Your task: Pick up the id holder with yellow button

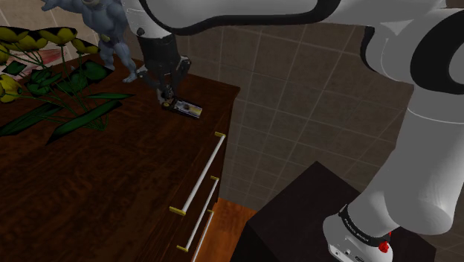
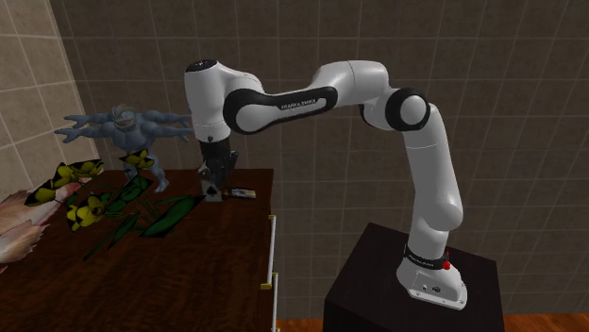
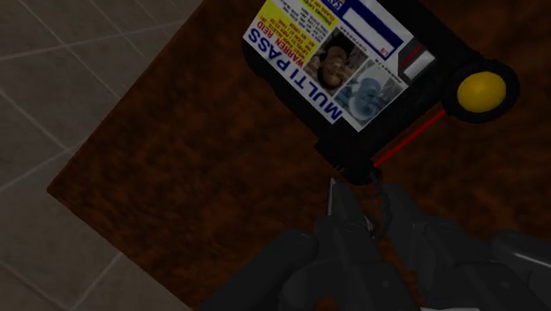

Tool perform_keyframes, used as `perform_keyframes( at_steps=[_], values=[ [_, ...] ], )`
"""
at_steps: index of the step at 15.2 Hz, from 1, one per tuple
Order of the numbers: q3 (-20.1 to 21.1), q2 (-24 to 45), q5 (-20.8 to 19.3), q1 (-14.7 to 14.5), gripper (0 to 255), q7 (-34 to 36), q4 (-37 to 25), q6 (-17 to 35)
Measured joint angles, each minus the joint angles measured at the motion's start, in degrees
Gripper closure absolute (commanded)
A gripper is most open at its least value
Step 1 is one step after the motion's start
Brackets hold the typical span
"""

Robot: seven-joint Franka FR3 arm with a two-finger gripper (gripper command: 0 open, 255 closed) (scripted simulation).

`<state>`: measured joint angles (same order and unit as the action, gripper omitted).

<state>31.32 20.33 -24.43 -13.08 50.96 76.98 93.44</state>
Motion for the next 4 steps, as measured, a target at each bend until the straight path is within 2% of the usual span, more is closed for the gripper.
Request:
perform_keyframes(
  at_steps=[4],
  values=[
    [0.1,0.4,-0.2,-0.7,255,-0.6,-3.6,-3.1]
  ],
)
